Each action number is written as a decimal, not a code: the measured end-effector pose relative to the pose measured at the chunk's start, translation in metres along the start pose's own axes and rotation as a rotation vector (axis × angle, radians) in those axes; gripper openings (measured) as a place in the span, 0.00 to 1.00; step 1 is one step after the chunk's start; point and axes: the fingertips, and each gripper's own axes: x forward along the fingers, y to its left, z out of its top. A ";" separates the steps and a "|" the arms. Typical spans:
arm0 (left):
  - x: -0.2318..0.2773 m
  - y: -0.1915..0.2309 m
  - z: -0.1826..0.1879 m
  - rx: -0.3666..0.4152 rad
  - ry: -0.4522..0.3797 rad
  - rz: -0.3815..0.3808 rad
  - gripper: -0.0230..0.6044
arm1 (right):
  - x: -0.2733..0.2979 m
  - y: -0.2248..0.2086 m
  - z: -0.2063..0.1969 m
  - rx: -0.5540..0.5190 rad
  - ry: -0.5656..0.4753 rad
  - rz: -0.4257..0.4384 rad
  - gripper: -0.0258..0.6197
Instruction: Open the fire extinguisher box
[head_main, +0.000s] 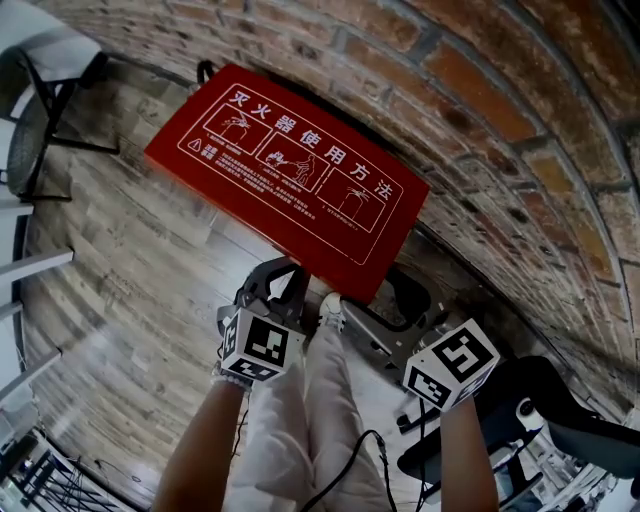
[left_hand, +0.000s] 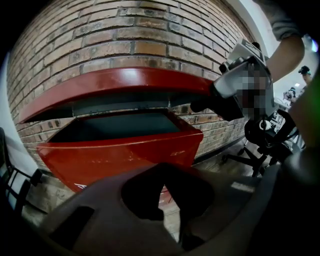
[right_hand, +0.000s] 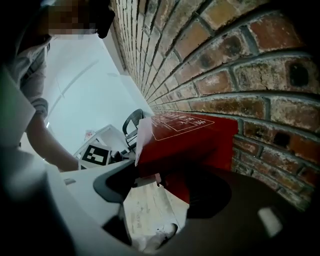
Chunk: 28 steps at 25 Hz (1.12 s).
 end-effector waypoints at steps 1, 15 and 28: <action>0.000 0.000 0.000 0.000 0.001 0.000 0.03 | 0.000 0.000 0.000 -0.003 -0.004 -0.002 0.53; 0.002 -0.001 -0.009 -0.004 0.001 -0.010 0.03 | -0.004 0.004 0.003 -0.095 0.003 0.006 0.54; 0.003 0.001 0.004 -0.017 0.008 -0.001 0.03 | -0.029 -0.039 0.050 -0.221 -0.082 -0.268 0.05</action>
